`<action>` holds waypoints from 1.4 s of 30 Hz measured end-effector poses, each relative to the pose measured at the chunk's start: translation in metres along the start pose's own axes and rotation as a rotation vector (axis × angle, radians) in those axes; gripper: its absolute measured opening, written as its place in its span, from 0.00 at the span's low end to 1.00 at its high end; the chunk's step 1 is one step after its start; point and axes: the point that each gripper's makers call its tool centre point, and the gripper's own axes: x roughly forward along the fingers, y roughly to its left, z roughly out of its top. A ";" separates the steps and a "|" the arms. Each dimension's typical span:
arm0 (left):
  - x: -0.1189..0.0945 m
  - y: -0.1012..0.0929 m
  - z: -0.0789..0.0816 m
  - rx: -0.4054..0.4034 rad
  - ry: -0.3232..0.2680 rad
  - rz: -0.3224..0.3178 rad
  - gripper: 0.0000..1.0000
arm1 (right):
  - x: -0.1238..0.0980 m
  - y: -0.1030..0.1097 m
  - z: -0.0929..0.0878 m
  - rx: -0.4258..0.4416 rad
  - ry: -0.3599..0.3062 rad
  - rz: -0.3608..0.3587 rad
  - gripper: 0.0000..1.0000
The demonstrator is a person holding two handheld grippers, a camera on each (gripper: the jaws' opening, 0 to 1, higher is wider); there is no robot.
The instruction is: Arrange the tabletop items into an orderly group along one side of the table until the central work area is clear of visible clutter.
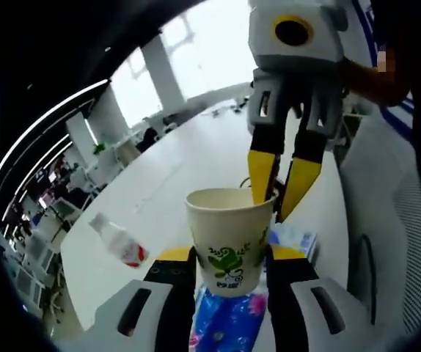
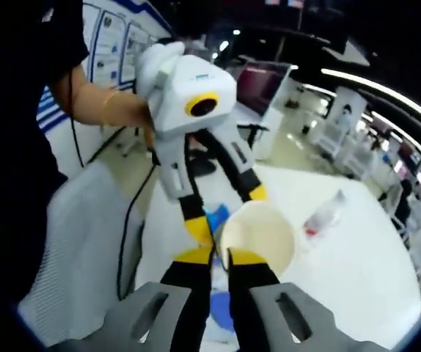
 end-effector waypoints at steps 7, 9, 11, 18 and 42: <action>-0.001 0.002 0.008 -0.033 -0.048 0.019 0.35 | -0.008 -0.006 0.008 0.110 -0.074 -0.026 0.08; -0.001 0.004 0.010 -0.055 -0.066 0.026 0.35 | -0.011 -0.009 0.010 0.141 -0.096 -0.037 0.09; -0.002 0.006 0.011 -0.080 -0.084 0.035 0.35 | -0.013 -0.012 0.012 0.163 -0.113 -0.053 0.12; -0.004 0.017 0.017 -0.185 -0.162 0.082 0.35 | -0.027 -0.026 0.016 0.264 -0.184 -0.125 0.28; 0.012 0.037 0.027 -0.294 -0.287 0.182 0.34 | -0.046 -0.050 -0.004 0.513 -0.287 -0.226 0.50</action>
